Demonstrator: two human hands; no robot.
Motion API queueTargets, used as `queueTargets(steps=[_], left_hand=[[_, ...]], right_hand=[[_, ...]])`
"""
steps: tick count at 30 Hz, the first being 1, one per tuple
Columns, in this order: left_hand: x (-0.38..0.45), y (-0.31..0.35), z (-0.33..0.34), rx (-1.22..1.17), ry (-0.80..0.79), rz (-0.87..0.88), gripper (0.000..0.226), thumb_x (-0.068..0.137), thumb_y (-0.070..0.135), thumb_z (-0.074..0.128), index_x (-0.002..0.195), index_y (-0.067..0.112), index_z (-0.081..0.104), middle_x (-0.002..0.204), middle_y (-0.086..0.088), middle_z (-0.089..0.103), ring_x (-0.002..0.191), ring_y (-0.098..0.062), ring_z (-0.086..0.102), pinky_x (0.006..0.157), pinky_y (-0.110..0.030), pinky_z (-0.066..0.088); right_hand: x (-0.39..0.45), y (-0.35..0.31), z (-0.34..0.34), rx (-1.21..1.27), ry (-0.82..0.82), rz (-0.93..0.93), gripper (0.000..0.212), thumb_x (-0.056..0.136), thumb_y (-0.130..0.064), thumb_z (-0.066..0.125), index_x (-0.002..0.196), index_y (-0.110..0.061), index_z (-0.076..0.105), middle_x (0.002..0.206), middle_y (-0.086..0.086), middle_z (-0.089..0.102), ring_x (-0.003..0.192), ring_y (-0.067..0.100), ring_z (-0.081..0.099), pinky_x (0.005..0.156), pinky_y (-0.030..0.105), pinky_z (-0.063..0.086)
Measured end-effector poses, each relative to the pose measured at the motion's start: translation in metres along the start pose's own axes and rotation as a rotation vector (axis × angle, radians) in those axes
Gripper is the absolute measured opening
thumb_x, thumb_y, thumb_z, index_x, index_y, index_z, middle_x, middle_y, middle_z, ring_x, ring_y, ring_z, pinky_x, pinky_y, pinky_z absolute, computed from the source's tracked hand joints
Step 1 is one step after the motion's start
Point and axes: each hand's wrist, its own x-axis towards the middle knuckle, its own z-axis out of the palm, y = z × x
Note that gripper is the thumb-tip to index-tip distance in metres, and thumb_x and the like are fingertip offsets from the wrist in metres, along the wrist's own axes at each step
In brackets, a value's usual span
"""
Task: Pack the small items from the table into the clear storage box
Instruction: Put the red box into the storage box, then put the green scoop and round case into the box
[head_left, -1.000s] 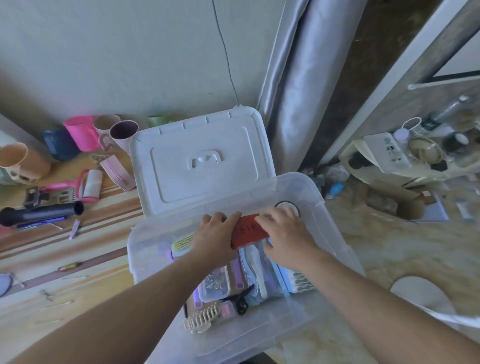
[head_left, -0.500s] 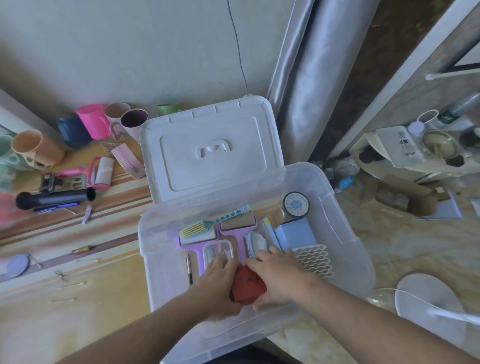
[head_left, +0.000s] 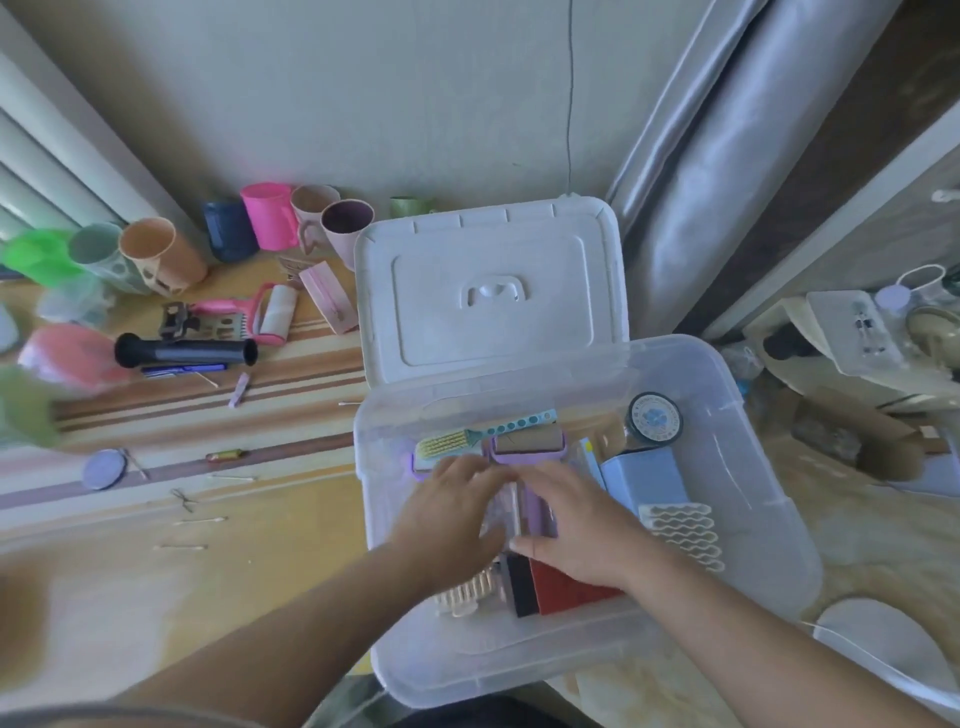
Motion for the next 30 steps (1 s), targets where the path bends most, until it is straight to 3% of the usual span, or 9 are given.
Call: queueTargets(steps=[2, 4, 7, 9, 12, 17, 22, 27, 30], left_hand=[[-0.008, -0.023, -0.028, -0.063, 0.264, 0.054, 0.054, 0.085, 0.031, 0.071, 0.138, 0.030, 0.057, 0.131, 0.001, 0.056, 0.125, -0.023, 0.050, 0.103, -0.038, 0.047], [-0.019, -0.054, -0.056, -0.077, 0.461, 0.035, 0.049, 0.083, 0.022, 0.075, 0.130, 0.025, 0.064, 0.125, 0.000, 0.058, 0.120, -0.022, 0.052, 0.099, -0.031, 0.043], [-0.037, -0.111, -0.089, -0.082, 0.607, -0.116, 0.039, 0.084, 0.020, 0.074, 0.122, 0.023, 0.069, 0.123, 0.001, 0.058, 0.120, -0.023, 0.051, 0.105, -0.024, 0.033], [-0.053, -0.158, -0.097, -0.108, 0.609, -0.256, 0.036, 0.085, 0.017, 0.074, 0.120, 0.023, 0.070, 0.126, 0.000, 0.058, 0.127, -0.025, 0.046, 0.115, -0.035, 0.031], [-0.088, -0.232, -0.094, -0.145, 0.528, -0.505, 0.037, 0.084, 0.016, 0.074, 0.119, 0.027, 0.070, 0.126, -0.001, 0.057, 0.125, -0.031, 0.046, 0.104, -0.043, 0.040], [-0.152, -0.340, -0.082, -0.124, 0.303, -0.798, 0.046, 0.085, 0.025, 0.071, 0.130, 0.031, 0.064, 0.134, -0.003, 0.051, 0.127, -0.034, 0.041, 0.108, -0.047, 0.040], [-0.184, -0.418, -0.096, -0.137, 0.210, -0.929, 0.057, 0.085, 0.028, 0.068, 0.141, 0.033, 0.054, 0.145, -0.008, 0.042, 0.132, -0.036, 0.038, 0.109, -0.051, 0.039], [-0.184, -0.469, -0.124, -0.165, 0.569, -0.956, 0.058, 0.082, 0.023, 0.074, 0.132, 0.017, 0.047, 0.136, -0.015, 0.041, 0.123, -0.041, 0.040, 0.110, -0.052, 0.032], [-0.175, -0.494, -0.148, -0.254, 0.722, -0.985, 0.074, 0.079, 0.033, 0.080, 0.136, 0.010, 0.039, 0.135, -0.015, 0.044, 0.130, -0.038, 0.040, 0.114, -0.051, 0.033]], right_hand=[[0.013, -0.023, -0.003, 0.063, 0.166, -0.066, 0.076, 0.091, -0.059, 0.067, 0.157, -0.039, 0.034, 0.151, -0.012, 0.042, 0.140, 0.013, 0.039, 0.112, 0.035, 0.039], [0.034, -0.049, -0.005, 0.035, 0.321, -0.132, 0.071, 0.087, -0.055, 0.066, 0.151, -0.032, 0.044, 0.144, -0.005, 0.050, 0.133, 0.023, 0.045, 0.110, 0.044, 0.042], [0.071, -0.100, -0.007, -0.010, 0.461, -0.226, 0.065, 0.081, -0.051, 0.060, 0.141, -0.026, 0.054, 0.134, 0.002, 0.055, 0.120, 0.032, 0.050, 0.101, 0.052, 0.048], [0.097, -0.143, -0.005, -0.031, 0.479, -0.286, 0.057, 0.082, -0.045, 0.063, 0.136, -0.025, 0.058, 0.129, -0.001, 0.055, 0.117, 0.030, 0.049, 0.095, 0.051, 0.049], [0.135, -0.202, 0.015, -0.090, 0.395, -0.354, 0.053, 0.085, -0.038, 0.068, 0.135, -0.022, 0.063, 0.129, -0.003, 0.059, 0.120, 0.028, 0.049, 0.096, 0.049, 0.049], [0.209, -0.275, 0.080, -0.236, 0.106, -0.303, 0.052, 0.093, -0.040, 0.061, 0.142, -0.024, 0.058, 0.138, -0.001, 0.055, 0.130, 0.028, 0.045, 0.106, 0.047, 0.043], [0.272, -0.314, 0.142, -0.332, -0.080, -0.150, 0.039, 0.096, -0.039, 0.059, 0.131, -0.021, 0.061, 0.127, 0.001, 0.054, 0.118, 0.028, 0.050, 0.092, 0.044, 0.053], [0.310, -0.322, 0.177, -0.394, -0.093, -0.055, 0.031, 0.096, -0.035, 0.063, 0.126, -0.027, 0.061, 0.125, -0.003, 0.055, 0.111, 0.024, 0.055, 0.082, 0.040, 0.056], [0.322, -0.321, 0.184, -0.445, -0.089, -0.009, 0.019, 0.101, -0.033, 0.057, 0.119, -0.027, 0.062, 0.119, -0.002, 0.053, 0.108, 0.025, 0.057, 0.073, 0.036, 0.047]])
